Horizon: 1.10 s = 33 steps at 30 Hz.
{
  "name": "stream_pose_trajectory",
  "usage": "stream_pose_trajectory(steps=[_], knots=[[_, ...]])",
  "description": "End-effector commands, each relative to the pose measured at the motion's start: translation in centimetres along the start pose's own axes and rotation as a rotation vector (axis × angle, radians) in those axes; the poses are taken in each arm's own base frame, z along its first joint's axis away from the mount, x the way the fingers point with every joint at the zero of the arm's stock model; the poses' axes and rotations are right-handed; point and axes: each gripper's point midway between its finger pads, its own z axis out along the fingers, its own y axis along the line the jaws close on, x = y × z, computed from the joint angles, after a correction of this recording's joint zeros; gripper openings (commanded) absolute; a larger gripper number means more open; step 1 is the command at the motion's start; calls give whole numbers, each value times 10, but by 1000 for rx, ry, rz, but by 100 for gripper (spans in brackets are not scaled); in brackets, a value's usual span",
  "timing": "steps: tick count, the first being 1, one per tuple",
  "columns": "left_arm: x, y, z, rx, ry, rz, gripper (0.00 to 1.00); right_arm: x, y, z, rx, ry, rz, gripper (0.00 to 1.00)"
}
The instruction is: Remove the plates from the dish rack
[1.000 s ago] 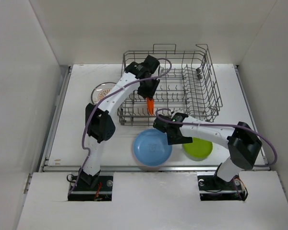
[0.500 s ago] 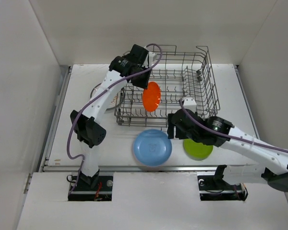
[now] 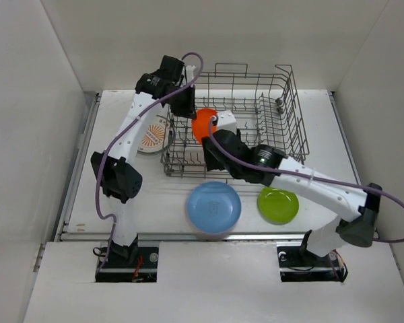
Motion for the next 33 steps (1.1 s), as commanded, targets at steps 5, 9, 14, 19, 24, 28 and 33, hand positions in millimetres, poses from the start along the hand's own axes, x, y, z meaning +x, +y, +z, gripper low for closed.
stream_pose_trajectory(steps=[5, 9, 14, 19, 24, 28, 33], knots=[[-5, 23, -5, 132, 5, -207, 0, -57, 6, 50, 248, -191, -150, 64], [2, 19, 1, 193, 44, -244, 0, -55, 18, 72, 307, -159, -303, 63], [5, 19, 9, 229, 75, -271, 0, -53, 35, 88, 254, -158, -373, 63], [8, 20, 10, 244, 93, -287, 0, -57, 29, 103, 371, -159, -449, 63], [11, 27, 9, 273, 113, -333, 0, -33, 19, 131, 433, -77, -530, 40], [7, 26, -1, 283, 92, -330, 0, -33, 10, 132, 471, -76, -533, 11], [13, 25, -1, 303, 107, -291, 32, -58, -13, 105, 628, -133, -519, 0]])
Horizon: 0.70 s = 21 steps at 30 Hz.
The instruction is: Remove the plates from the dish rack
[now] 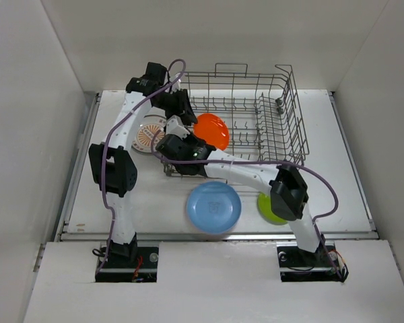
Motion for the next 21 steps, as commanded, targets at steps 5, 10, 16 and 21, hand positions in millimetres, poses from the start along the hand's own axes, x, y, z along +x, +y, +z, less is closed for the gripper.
stream_pose_trajectory(steps=[5, 10, 16, 21], knots=[[-15, 0, -47, -26, -83, 97, 100, -27, -105, -55, 326, -53, 64, 0], [-32, 42, -83, -205, -183, 83, 100, -23, -96, -109, 231, -118, 17, 0], [-7, 79, -102, -384, -116, 100, 100, 36, -36, -168, -269, 108, 68, 0], [12, 108, -131, -393, -172, 27, 100, 110, -12, -205, -408, 278, 153, 0]])
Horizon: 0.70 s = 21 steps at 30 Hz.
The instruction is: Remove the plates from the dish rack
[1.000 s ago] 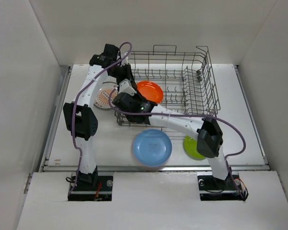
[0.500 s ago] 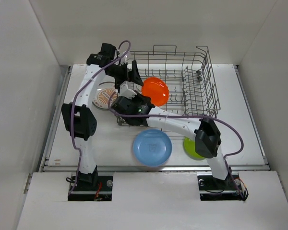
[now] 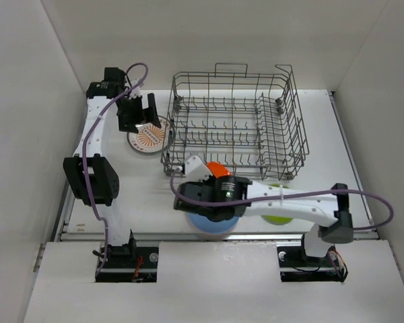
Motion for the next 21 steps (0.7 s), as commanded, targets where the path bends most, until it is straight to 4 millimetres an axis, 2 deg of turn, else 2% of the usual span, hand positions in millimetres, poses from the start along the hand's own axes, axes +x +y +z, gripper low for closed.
stream_pose_trajectory(steps=[1, 3, 6, 9, 12, 13, 17, 21], knots=[[7, 14, -40, -41, -84, 28, 100, 79, 1, -18, -75, 245, 95, 0], [10, 26, -57, -60, -110, 10, 100, 110, 0, -19, -69, 321, 164, 0], [7, 31, -80, -77, -174, 11, 100, 132, 1, -13, -37, 376, 168, 0], [9, 33, -100, -118, -219, 28, 100, 168, -6, 11, 86, 476, 153, 0], [14, 38, -109, -151, -235, 32, 100, 197, -14, 27, 196, 542, 149, 0], [16, 37, -114, -163, -248, 35, 100, 201, -17, 29, 222, 552, 187, 0], [32, 38, -107, -154, -236, 32, 100, 201, -33, 43, 303, 536, 232, 0], [36, 42, -108, -174, -248, 34, 100, 213, -48, 47, 355, 553, 232, 0]])
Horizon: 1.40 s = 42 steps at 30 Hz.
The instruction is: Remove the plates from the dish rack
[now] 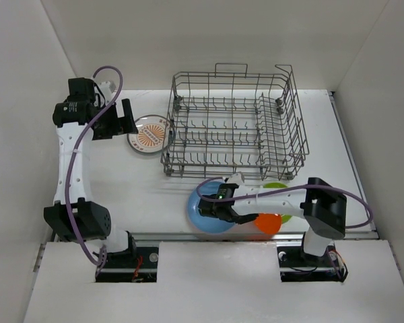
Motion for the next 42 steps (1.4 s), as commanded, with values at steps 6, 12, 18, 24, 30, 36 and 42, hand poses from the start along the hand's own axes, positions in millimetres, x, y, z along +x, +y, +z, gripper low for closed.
stream_pose_trajectory(steps=[6, 12, 18, 24, 30, 36, 42], knots=[[2, 5, -5, -22, -28, 31, 100, -9, -30, 8, 87, -34, 70, 0], [0, 5, -4, -22, -28, 31, 100, -24, -48, 26, 164, -18, 130, 15], [3, 6, -2, -23, -9, 35, 100, -31, -33, 16, 114, -19, 119, 78], [10, 9, -1, -32, 18, 47, 100, -32, -17, -2, 30, -15, 141, 87], [13, 11, 5, -33, 46, 49, 100, -20, -38, 0, 17, 10, 262, 89], [7, 20, -2, -66, 25, 37, 100, -94, -46, -96, -301, -208, 361, 100], [-5, 59, -36, -253, -83, -62, 100, -182, -162, -221, -453, -652, 585, 100]])
